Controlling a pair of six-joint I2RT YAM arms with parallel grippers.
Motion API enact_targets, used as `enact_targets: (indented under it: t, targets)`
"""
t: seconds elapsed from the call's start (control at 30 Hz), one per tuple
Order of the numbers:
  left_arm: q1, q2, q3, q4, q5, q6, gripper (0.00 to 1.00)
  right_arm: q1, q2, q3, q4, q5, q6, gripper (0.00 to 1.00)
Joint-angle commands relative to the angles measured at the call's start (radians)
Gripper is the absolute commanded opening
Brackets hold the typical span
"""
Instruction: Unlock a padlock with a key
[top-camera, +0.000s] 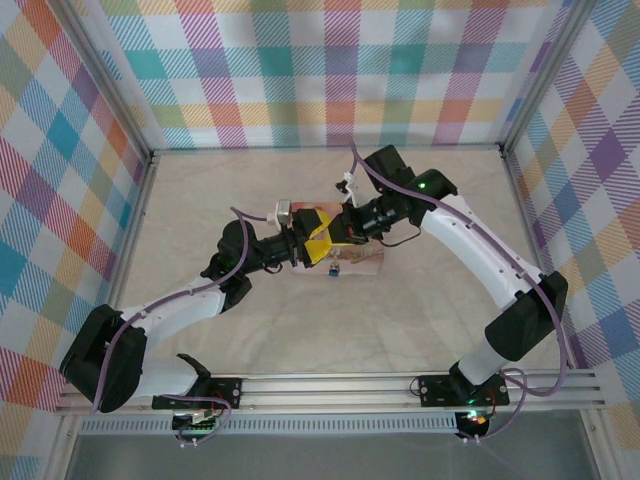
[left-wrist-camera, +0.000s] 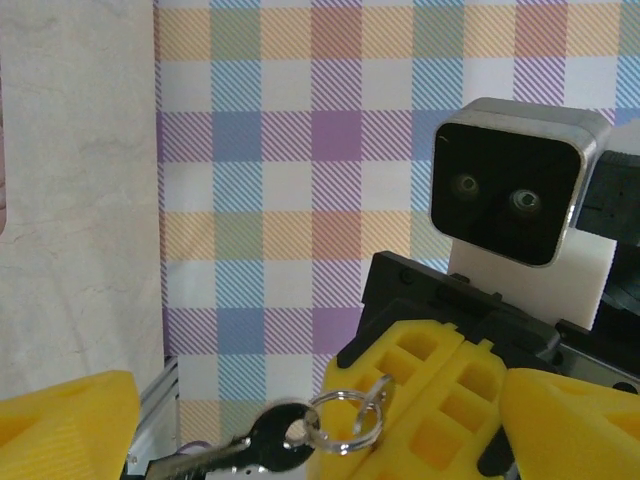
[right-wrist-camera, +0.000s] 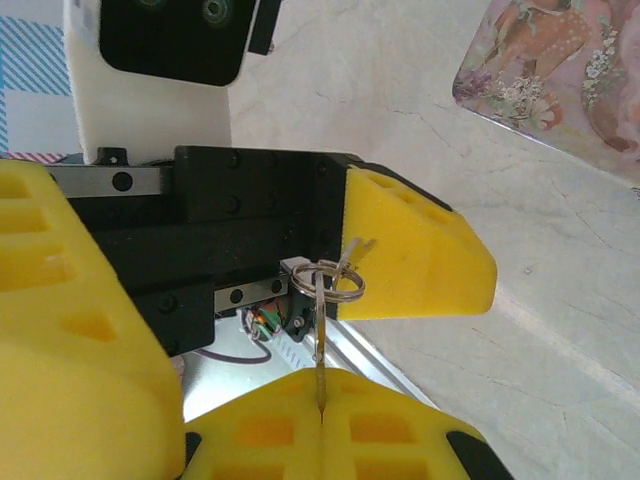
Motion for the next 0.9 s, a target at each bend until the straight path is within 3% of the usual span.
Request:
enact_targets:
  t: [0.0, 0.47, 0.87]
  targets:
    - [-0.001, -0.011, -0.007, 0.06, 0.021, -0.024, 0.84, 0.011, 0.008, 0.03, -0.018, 0.003, -0.039, 0.0]
    - [0.0, 0.033, -0.009, 0.093, 0.016, -0.044, 0.58, 0.038, -0.017, -0.027, -0.062, 0.019, -0.084, 0.0]
    - [0.003, 0.05, -0.02, 0.095, 0.006, -0.044, 0.41, 0.041, -0.069, -0.085, -0.055, 0.02, -0.081, 0.0]
